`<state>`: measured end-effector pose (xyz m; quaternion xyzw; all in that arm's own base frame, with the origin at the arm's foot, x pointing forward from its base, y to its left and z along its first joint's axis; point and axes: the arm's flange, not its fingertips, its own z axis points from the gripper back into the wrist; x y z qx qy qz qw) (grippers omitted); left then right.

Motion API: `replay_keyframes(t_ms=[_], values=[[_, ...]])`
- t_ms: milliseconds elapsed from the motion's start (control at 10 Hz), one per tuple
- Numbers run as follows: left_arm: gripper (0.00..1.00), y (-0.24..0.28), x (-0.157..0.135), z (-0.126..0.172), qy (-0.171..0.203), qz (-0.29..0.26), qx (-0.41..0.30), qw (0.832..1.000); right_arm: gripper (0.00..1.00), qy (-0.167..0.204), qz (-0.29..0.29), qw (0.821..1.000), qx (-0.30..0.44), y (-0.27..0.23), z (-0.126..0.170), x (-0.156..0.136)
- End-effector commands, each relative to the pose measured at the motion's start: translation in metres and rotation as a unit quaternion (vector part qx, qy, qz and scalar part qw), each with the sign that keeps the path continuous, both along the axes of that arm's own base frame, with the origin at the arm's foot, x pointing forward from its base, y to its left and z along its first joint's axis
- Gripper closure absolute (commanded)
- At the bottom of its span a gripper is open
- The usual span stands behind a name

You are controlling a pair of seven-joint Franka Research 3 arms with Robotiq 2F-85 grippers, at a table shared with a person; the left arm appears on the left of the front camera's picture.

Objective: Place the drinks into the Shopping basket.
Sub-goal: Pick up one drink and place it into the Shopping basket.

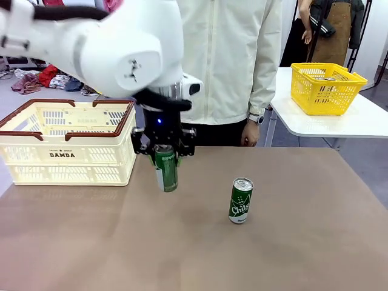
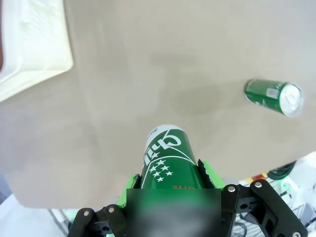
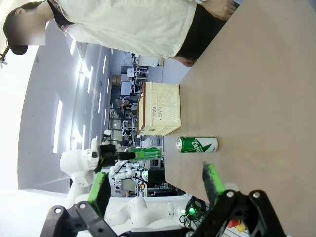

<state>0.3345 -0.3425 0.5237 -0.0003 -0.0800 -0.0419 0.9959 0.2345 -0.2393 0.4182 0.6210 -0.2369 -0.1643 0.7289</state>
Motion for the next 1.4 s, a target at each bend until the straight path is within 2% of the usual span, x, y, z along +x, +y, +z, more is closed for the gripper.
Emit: replay_keyframes(t_ms=[0, 600, 700, 800, 900, 1200, 1300], values=[[1.00, 0.022, -0.018, 0.019, -0.019, -0.016, -0.010, 1.000, 0.00, -0.009, 0.006, 1.000, -0.004, -0.001, 0.001, -0.002], [1.00, 0.007, -0.013, 0.019, -0.013, -0.006, 0.000, 1.000, 0.00, -0.009, 0.006, 1.000, -0.004, -0.001, 0.001, -0.002], [1.00, 0.009, -0.014, 0.010, -0.009, -0.008, 0.007, 1.000, 0.00, -0.009, 0.006, 1.000, -0.004, -0.001, 0.001, -0.002], [1.00, 0.034, -0.009, 0.039, -0.062, 0.038, -0.007, 0.997, 0.00, -0.009, 0.006, 1.000, -0.004, -0.001, 0.001, -0.002], [1.00, 0.061, 0.004, 0.065, -0.056, 0.038, -0.012, 0.998, 0.00, -0.009, 0.006, 1.000, -0.004, -0.001, 0.001, -0.002], [1.00, 0.144, 0.052, 0.132, -0.084, -0.073, -0.019, 0.994, 0.00, -0.009, 0.006, 1.000, -0.004, -0.001, 0.001, -0.002], [1.00, 0.170, 0.069, 0.141, -0.084, -0.063, 0.009, 0.994, 0.00, -0.009, 0.006, 1.000, -0.004, -0.001, 0.001, -0.002]])
